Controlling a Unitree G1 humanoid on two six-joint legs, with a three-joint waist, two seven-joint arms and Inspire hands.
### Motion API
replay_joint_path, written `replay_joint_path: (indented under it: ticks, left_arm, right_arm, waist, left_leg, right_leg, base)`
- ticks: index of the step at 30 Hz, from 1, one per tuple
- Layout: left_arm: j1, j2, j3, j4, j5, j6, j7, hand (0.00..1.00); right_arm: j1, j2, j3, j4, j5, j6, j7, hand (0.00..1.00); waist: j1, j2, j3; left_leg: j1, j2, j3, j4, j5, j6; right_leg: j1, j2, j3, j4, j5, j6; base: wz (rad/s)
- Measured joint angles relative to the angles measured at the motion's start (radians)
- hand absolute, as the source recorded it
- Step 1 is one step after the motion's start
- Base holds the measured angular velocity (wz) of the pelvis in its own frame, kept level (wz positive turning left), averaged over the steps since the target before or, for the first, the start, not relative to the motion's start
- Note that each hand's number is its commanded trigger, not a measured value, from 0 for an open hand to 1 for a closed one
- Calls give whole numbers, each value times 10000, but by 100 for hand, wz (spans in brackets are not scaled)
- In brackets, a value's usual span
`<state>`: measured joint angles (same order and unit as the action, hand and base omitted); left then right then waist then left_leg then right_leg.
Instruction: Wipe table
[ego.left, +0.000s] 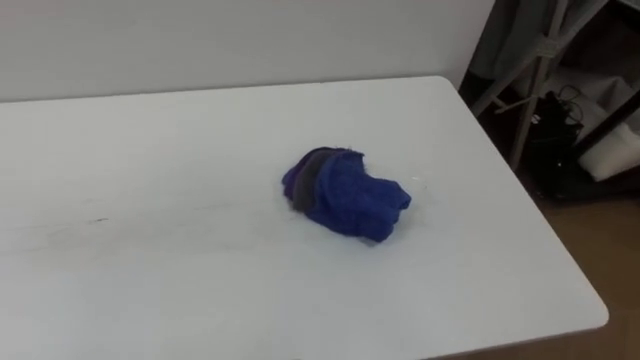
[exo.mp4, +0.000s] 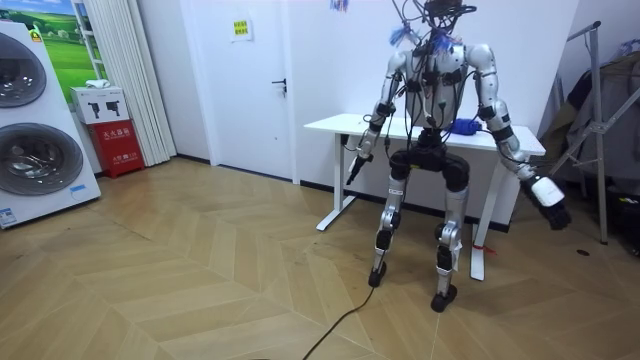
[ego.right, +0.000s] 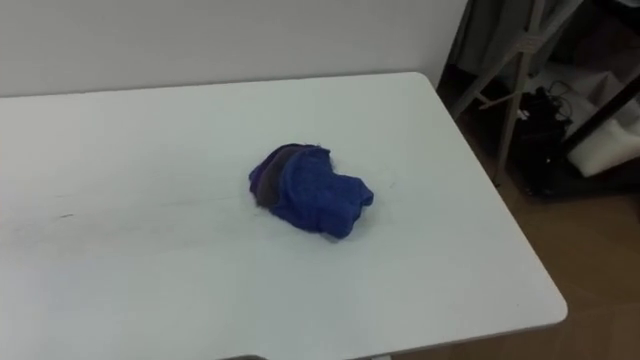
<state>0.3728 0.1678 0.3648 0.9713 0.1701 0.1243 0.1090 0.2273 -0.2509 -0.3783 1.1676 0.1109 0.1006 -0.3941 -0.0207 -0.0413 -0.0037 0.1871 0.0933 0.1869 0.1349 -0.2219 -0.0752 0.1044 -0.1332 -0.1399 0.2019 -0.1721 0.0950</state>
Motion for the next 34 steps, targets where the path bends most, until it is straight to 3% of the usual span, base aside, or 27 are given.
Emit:
replay_joint_path:
  ticks: [3,9,12,23,28,34]
  left_arm:
    - [35,-77,-603,131,11,2,185,0]
    - [-209,-491,-1190,449,219,-1,502,0]
    - [-300,-547,-1437,572,342,9,667,0]
    - [-323,-716,-1848,692,982,22,1298,0]
    - [-319,-732,-1856,692,981,82,1477,0]
    - [-314,-751,-1937,694,979,83,1490,0]
  right_arm:
    - [-52,238,992,170,-859,13,357,0]
    - [-291,774,2158,338,-2105,32,529,0]
    - [-380,968,2510,330,-2556,22,686,0]
    - [-518,999,3577,300,-3772,65,1107,0]
    - [-515,1008,3586,302,-3956,110,1368,0]
    - [-559,1009,3587,302,-3955,106,1525,0]
  waist:
    - [55,179,-66]
    - [295,476,-28]
    - [326,507,-11]
    - [471,529,7]
    - [544,492,17]
    - [591,472,44]
  left_leg:
    - [5,2,-2,2,-5,2]
    - [29,0,-11,10,-8,6]
    - [126,-4,-138,6,-9,6]
    - [91,-11,-547,22,-18,1]
    - [-36,-28,-778,58,-16,2]
    - [-46,-32,-824,99,-16,2]
  right_leg:
    - [12,2,-11,-4,9,14]
    - [48,-4,-47,3,14,24]
    - [241,-29,-271,-6,0,46]
    - [534,-58,-719,-164,-38,103]
    - [566,-98,-1056,-164,-59,135]
    - [617,-106,-1105,-171,-88,158]
  base:
    - [0]
    - [1]
    - [13]
    - [12]
    - [13]
    - [3]
